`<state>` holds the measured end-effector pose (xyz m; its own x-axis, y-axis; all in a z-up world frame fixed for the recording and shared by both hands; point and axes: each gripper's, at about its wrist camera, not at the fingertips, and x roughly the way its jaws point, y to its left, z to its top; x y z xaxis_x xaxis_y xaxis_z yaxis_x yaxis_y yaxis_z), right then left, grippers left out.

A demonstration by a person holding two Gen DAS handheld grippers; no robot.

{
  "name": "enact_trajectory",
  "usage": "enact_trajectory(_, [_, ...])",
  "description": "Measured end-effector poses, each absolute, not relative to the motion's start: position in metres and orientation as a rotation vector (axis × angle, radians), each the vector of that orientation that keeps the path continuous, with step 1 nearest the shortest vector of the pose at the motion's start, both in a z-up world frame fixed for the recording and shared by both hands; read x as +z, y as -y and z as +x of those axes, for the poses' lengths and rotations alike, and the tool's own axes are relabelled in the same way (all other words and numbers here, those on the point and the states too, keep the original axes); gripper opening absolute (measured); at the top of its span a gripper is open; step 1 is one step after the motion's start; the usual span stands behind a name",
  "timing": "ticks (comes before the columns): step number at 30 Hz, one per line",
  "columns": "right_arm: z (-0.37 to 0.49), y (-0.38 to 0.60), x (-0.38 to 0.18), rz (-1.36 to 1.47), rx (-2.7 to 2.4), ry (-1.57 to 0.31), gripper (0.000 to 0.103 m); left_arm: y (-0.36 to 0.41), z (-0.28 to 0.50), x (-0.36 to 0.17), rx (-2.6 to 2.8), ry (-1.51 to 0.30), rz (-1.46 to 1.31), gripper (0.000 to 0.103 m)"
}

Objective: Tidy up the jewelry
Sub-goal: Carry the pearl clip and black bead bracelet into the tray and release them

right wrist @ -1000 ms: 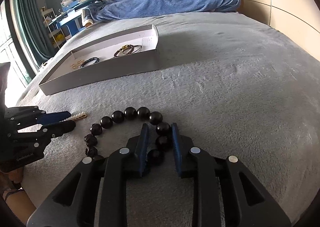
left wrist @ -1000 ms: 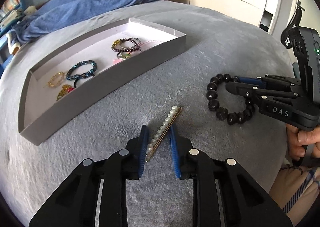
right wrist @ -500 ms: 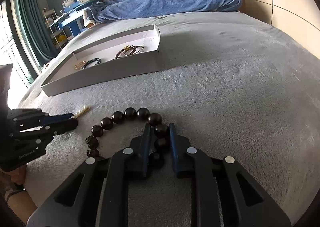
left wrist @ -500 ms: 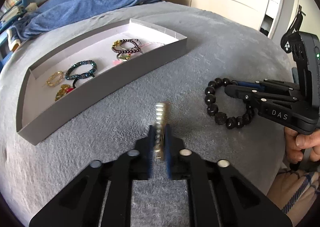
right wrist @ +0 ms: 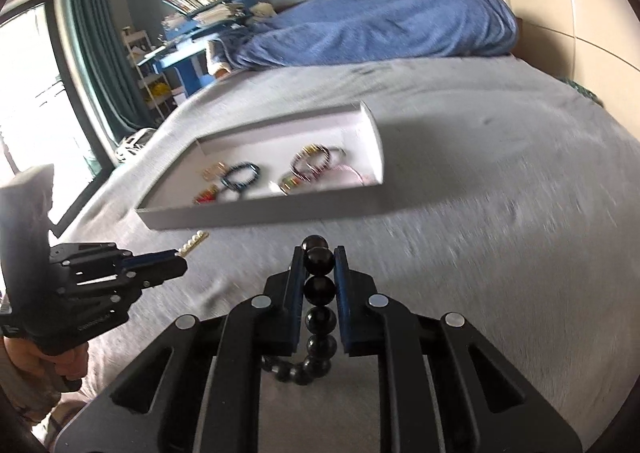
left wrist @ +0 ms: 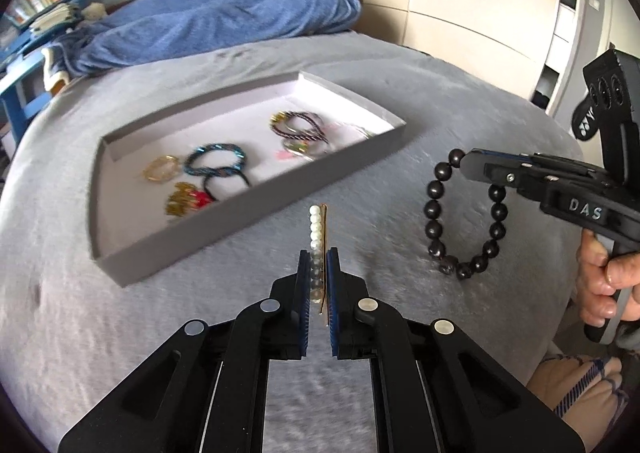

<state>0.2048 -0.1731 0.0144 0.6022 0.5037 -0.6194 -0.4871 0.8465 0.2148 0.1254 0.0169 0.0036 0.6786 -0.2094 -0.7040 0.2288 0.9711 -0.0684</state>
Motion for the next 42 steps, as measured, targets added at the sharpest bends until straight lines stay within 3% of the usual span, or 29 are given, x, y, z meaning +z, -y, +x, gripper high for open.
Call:
enact_trajectory(21, [0.248, 0.092, 0.092, -0.078, 0.687, -0.599, 0.014, -0.075, 0.172, 0.044, -0.086, -0.747, -0.033, 0.008])
enact_trajectory(42, [0.323, 0.069, 0.030, -0.065, 0.626, -0.768, 0.014, -0.051, 0.238, -0.003, -0.068, -0.878, -0.045, 0.009])
